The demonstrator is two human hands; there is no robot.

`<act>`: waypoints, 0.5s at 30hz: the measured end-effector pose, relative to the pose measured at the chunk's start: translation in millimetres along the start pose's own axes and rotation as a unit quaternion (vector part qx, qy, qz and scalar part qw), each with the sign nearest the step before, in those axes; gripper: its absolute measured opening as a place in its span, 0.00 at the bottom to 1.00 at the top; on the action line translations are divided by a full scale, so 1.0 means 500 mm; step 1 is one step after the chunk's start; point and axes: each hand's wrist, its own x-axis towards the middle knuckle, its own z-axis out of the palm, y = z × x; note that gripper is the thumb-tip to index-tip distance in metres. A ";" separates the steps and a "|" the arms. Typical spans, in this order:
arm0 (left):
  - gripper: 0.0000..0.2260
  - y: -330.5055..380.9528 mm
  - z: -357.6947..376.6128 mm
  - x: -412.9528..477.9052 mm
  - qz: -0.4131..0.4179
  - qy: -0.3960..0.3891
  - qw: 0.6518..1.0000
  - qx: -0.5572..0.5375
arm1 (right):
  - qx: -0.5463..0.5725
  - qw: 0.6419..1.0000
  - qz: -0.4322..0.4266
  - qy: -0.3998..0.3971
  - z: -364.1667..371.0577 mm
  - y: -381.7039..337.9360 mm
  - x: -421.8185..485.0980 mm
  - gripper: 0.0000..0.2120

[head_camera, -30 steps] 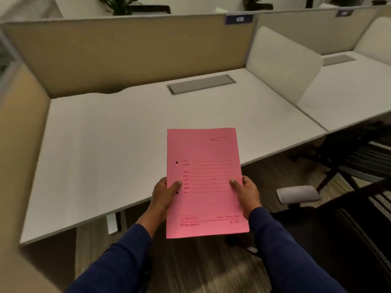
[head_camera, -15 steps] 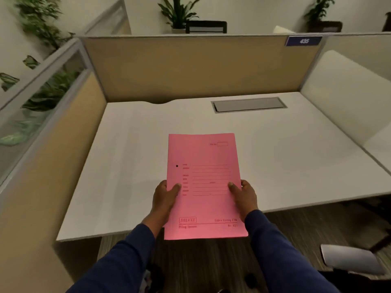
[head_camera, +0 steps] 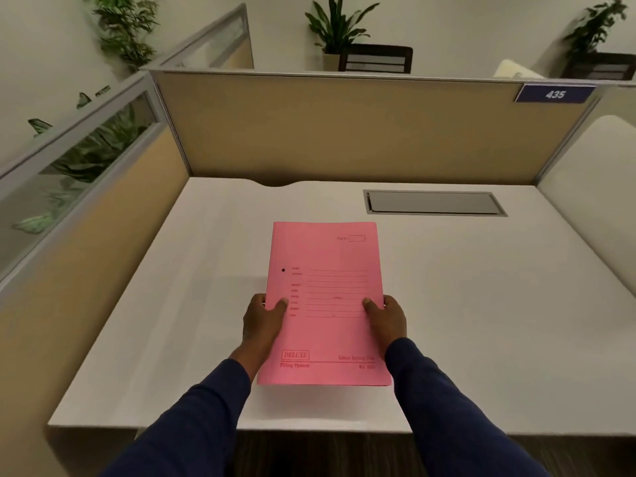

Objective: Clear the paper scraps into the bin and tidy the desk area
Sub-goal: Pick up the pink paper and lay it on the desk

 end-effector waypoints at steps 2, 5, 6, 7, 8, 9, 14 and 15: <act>0.14 0.016 0.010 0.033 0.001 0.005 1.000 0.001 | -0.003 1.000 -0.003 -0.001 0.006 -0.020 0.033 0.12; 0.14 0.034 0.025 0.082 -0.002 0.009 1.000 0.003 | -0.013 1.000 -0.002 0.000 0.018 -0.045 0.077 0.12; 0.14 0.040 0.030 0.101 -0.004 0.009 1.000 0.005 | -0.016 1.000 -0.002 0.000 0.022 -0.053 0.093 0.12; 0.14 0.046 0.037 0.124 -0.006 0.009 1.000 0.007 | -0.019 1.000 0.001 0.001 0.028 -0.062 0.113 0.12; 0.14 0.055 0.043 0.143 -0.005 0.009 1.000 0.008 | -0.022 1.000 0.002 0.004 0.034 -0.072 0.132 0.13; 0.14 0.064 0.048 0.162 -0.003 0.008 1.000 0.009 | -0.027 1.000 0.002 0.006 0.038 -0.082 0.147 0.13; 0.14 0.103 0.080 0.289 -0.010 0.000 1.000 0.025 | -0.062 0.998 0.012 0.023 0.080 -0.133 0.259 0.15; 0.14 0.110 0.086 0.316 -0.013 0.000 1.000 0.028 | -0.069 0.997 0.015 0.025 0.091 -0.144 0.283 0.15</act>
